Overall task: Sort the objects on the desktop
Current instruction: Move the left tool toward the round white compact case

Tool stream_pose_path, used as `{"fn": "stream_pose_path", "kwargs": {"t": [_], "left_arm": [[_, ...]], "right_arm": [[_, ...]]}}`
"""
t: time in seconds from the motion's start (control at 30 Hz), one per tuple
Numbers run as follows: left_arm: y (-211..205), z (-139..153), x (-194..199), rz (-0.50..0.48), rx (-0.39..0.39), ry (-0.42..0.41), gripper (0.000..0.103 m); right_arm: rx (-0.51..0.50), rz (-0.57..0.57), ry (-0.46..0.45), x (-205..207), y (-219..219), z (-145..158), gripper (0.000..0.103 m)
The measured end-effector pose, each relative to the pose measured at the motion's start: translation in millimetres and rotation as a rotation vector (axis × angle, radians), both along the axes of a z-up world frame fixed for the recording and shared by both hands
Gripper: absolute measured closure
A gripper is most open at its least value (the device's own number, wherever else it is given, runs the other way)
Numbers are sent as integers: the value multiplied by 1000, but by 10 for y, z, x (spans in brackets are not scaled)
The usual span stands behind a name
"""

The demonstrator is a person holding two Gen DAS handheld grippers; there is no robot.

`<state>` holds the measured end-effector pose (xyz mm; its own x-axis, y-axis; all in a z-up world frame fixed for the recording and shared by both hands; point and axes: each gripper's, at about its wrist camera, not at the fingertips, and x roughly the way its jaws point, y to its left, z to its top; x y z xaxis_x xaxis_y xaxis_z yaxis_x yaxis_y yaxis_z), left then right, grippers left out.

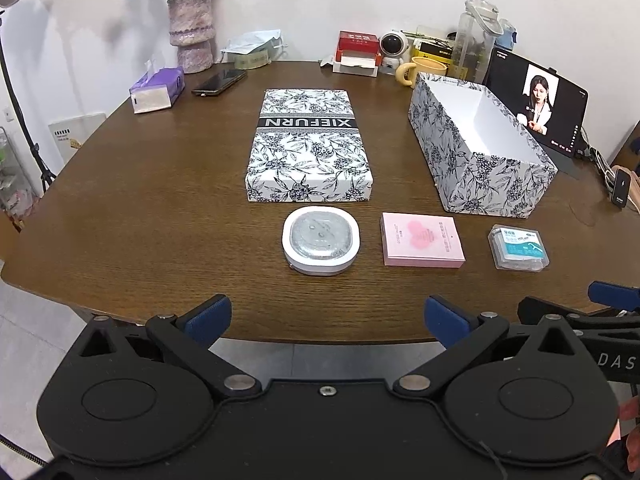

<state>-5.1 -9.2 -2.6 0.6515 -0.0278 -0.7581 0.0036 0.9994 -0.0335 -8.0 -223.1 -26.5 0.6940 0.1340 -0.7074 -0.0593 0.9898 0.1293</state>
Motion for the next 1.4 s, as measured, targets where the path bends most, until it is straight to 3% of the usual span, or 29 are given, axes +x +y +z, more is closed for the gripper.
{"fn": "stream_pose_path", "kwargs": {"t": [0.43, 0.9, 1.2, 1.4], "left_arm": [[-44, 28, 70, -7, 35, 0, 0], [-18, -40, 280, 5, 54, 53, 0], [-7, -38, 530, 1, 71, 93, 0], [44, 42, 767, -16, 42, 121, 0]], "right_arm": [[5, 10, -15, -29, -35, 48, 0], [-2, 40, 0, 105, -28, 86, 0], [-20, 38, 34, 266, -52, 117, 0], [-38, 11, 27, 387, -57, 227, 0]]}}
